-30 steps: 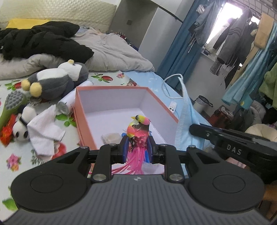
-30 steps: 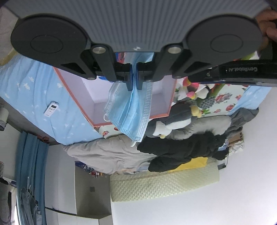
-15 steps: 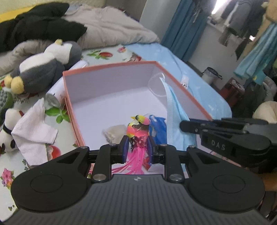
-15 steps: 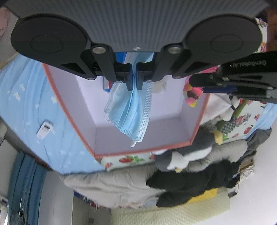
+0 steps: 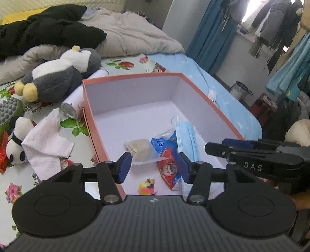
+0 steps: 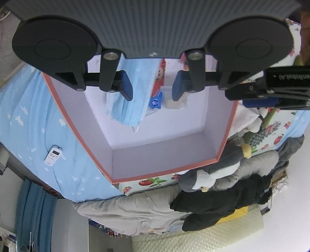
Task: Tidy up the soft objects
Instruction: 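Open both grippers to drop the toy and mask into the box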
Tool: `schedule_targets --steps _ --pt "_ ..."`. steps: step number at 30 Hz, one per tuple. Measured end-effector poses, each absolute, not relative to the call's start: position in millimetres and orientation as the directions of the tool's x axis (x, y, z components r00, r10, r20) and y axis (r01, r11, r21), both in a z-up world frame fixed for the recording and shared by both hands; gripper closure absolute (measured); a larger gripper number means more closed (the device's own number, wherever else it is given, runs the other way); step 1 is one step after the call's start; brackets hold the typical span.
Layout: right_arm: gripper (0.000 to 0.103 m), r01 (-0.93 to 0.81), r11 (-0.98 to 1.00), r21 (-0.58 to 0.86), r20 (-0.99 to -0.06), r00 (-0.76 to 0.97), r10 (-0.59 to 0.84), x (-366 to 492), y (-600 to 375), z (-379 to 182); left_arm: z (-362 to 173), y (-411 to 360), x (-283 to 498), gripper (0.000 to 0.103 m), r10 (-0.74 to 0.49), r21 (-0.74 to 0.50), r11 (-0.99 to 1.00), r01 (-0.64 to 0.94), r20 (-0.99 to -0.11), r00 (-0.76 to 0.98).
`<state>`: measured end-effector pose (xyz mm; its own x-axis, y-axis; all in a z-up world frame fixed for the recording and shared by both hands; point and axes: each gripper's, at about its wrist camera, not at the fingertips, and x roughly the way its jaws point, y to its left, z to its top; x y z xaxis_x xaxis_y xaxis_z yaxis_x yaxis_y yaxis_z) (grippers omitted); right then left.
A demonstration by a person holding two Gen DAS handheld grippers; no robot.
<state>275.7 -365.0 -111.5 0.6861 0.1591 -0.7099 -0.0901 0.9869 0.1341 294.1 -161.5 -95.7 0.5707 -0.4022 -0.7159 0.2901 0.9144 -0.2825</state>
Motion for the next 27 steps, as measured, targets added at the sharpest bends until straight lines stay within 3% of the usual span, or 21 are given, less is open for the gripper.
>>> schedule_targets --steps 11,27 --pt "0.055 -0.125 0.976 0.177 -0.598 0.774 0.208 229.0 -353.8 -79.8 -58.2 -149.8 241.3 0.045 -0.384 -0.219 0.921 0.321 -0.639 0.666" --pt "0.055 -0.179 0.961 0.208 -0.507 0.821 0.263 169.2 -327.7 -63.4 -35.9 -101.2 168.3 0.045 -0.351 -0.284 0.933 0.222 -0.583 0.733"
